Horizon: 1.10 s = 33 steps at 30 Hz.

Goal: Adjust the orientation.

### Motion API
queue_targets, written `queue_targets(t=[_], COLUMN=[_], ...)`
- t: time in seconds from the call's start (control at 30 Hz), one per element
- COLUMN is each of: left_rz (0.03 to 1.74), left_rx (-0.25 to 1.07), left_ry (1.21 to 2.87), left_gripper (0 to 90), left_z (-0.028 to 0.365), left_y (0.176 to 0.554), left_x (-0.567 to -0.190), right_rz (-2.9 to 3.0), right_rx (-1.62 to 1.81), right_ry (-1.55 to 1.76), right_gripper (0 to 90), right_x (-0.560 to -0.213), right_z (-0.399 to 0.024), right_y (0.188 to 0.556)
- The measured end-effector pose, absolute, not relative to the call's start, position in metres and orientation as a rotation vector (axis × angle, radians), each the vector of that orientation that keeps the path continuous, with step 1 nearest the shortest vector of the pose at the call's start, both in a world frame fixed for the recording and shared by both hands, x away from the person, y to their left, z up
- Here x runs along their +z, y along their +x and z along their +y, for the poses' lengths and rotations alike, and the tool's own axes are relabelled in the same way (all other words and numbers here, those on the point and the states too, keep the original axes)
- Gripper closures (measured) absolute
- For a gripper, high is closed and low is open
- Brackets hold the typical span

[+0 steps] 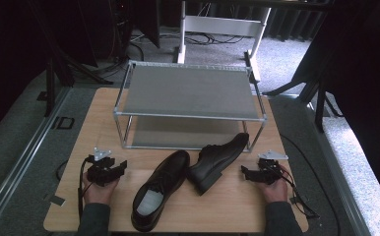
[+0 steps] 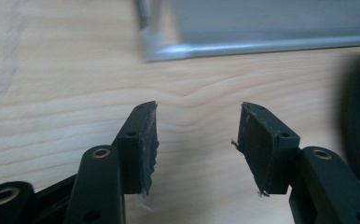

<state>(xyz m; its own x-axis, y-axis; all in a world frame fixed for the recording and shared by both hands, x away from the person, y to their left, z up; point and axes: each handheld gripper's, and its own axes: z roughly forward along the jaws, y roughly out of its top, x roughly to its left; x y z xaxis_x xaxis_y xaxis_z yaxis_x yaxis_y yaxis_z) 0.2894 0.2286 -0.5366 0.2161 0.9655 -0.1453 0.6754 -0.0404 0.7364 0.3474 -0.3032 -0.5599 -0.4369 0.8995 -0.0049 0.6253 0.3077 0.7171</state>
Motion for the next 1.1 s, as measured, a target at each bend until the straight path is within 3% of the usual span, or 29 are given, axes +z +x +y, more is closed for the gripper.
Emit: queue_targets(t=[0.5, 0.57, 0.6, 0.63, 1.1], left_rz=[1.176, 1.13, 1.115, 1.097, 0.961], left_rx=[0.424, 0.41, 0.404, 0.395, 0.301], left_ry=[1.872, 1.899, 1.908, 1.919, 2.064], left_gripper=[47.2, 47.3, 47.3, 47.5, 52.0], left_z=[0.2, 0.194, 0.192, 0.189, 0.169], left_y=[0.244, 0.239, 0.238, 0.236, 0.224], left_x=[-0.485, -0.481, -0.48, -0.479, -0.483], right_rz=[2.17, 2.174, 2.174, 2.183, 2.221], right_rx=[0.914, 0.895, 0.895, 0.889, 0.905], right_ry=[1.36, 1.376, 1.376, 1.382, 1.341], right_gripper=[12.5, 20.6, 20.6, 28.4, 28.5], right_x=[-0.56, -0.557, -0.557, -0.554, -0.549], right_z=[-0.303, -0.302, -0.302, -0.301, -0.288], right_y=[0.346, 0.344, 0.344, 0.342, 0.341])
